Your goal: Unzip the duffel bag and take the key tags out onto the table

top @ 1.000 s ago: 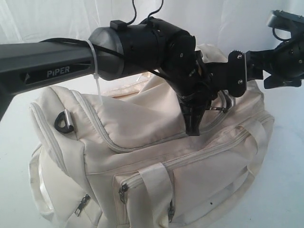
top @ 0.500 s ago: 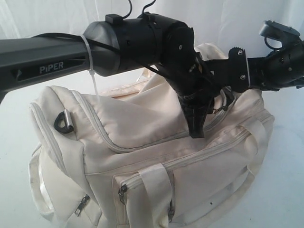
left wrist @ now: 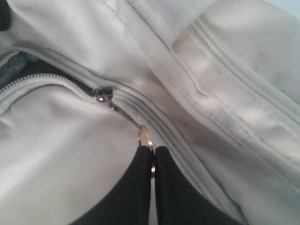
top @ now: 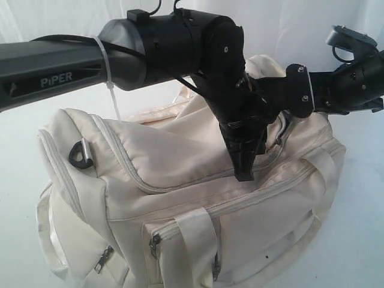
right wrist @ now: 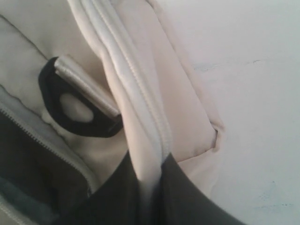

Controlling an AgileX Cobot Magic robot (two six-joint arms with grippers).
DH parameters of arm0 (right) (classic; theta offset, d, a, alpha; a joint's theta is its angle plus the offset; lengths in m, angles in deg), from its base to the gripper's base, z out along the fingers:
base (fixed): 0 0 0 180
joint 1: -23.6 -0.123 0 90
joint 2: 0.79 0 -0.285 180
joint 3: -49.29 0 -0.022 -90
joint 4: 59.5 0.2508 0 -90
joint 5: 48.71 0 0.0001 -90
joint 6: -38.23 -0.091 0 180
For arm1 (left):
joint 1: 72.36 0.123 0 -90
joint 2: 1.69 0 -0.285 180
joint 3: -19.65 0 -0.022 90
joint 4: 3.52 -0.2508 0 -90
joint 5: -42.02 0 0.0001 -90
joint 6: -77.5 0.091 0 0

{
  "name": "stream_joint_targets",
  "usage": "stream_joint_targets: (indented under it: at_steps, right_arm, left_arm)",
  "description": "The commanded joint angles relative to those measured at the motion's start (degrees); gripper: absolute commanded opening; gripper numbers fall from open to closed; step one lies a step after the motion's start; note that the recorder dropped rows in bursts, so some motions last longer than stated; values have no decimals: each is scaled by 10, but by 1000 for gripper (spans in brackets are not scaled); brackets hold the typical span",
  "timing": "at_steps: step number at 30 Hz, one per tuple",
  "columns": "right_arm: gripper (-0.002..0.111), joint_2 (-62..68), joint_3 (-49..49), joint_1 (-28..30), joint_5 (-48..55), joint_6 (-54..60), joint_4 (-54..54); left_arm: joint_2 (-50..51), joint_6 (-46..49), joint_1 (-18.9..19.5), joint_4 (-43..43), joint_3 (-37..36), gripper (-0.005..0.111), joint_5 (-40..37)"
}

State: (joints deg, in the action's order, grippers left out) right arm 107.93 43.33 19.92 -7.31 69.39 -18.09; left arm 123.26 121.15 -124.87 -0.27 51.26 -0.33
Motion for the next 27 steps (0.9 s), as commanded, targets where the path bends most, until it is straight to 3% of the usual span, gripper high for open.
stream_joint_targets:
  at_steps: [1, 20, 27]
  right_arm:
    - [0, 0, 0, 3, -48, 1, 4]
    - [0, 0, 0, 26, -58, -31, -35]
    - [0, 0, 0, 31, -56, -31, -35]
  left_arm:
    - [-20, -14, -2, 19, -1, 0, -96]
    - [-52, -18, -2, 20, -1, 0, -275]
    - [-72, -32, -2, 22, -1, 0, -276]
